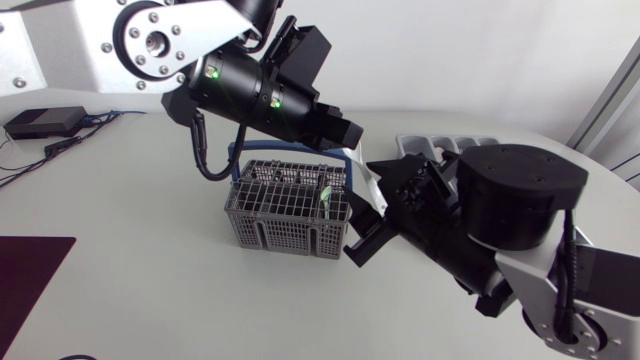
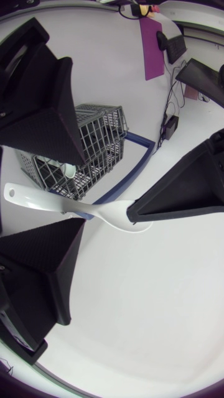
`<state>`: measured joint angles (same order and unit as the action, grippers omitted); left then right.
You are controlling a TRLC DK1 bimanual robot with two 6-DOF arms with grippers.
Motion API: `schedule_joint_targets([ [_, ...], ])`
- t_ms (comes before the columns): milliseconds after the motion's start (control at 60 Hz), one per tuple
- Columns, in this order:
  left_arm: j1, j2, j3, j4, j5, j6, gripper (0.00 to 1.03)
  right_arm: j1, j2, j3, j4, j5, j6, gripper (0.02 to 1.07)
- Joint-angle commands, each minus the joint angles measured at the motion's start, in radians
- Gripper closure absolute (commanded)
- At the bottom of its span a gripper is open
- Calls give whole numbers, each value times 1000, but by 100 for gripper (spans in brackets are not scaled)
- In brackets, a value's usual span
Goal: Unload the cutlery basket into the drawer organizer.
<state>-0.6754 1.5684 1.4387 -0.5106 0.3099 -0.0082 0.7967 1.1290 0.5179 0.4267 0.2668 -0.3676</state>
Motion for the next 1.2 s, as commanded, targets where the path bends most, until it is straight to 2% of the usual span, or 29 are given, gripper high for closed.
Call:
schedule_joint_targets([
  [0, -6, 21, -21, 12, 11, -30, 81, -14, 17, 31, 15, 14, 12, 52],
  [283, -12, 24, -18, 21, 11, -32, 81, -40, 25, 50, 14, 14, 19, 69],
  [433, -13, 25, -20, 23, 11, -33, 81, -39, 41, 67, 3, 14, 19, 85],
  [500, -13, 25, -23, 24, 11, -33, 81, -37, 46, 67, 3, 14, 19, 97],
  [550, -13, 25, -23, 24, 11, -33, 81, -39, 51, 68, 3, 15, 19, 101],
  [883, -19, 25, -18, 29, 11, -33, 80, -34, 52, 62, -3, 18, 22, 101],
  [950, -19, 25, -12, 29, 11, -35, 71, -31, 51, 57, -5, 17, 22, 101],
  [967, -19, 24, -11, 29, 11, -36, 64, -30, 49, 56, -6, 17, 22, 101],
  [983, -18, 24, -8, 29, 11, -36, 61, -30, 48, 56, -8, 17, 22, 101],
  [1000, -18, 22, -4, 29, 11, -38, 52, -30, 46, 56, -13, 17, 22, 101],
  [1033, -16, 21, -1, 29, 11, -36, 43, -28, 45, 53, -14, 17, 22, 101],
  [1050, -15, 18, 2, 29, 11, -36, 32, -28, 40, 51, -17, 15, 21, 101],
  [1083, -12, 10, 5, 29, 11, -35, 22, -28, 32, 48, -25, 14, 21, 101],
  [1100, -12, 8, 6, 29, 11, -35, 21, -30, 29, 47, -28, 12, 21, 101],
  [1117, -6, -1, 8, 30, 11, -33, 15, -30, 25, 44, -31, 11, 19, 101],
  [1183, 16, -18, 17, 34, 11, -30, 11, -31, -5, 33, -55, -3, 19, 101],
])
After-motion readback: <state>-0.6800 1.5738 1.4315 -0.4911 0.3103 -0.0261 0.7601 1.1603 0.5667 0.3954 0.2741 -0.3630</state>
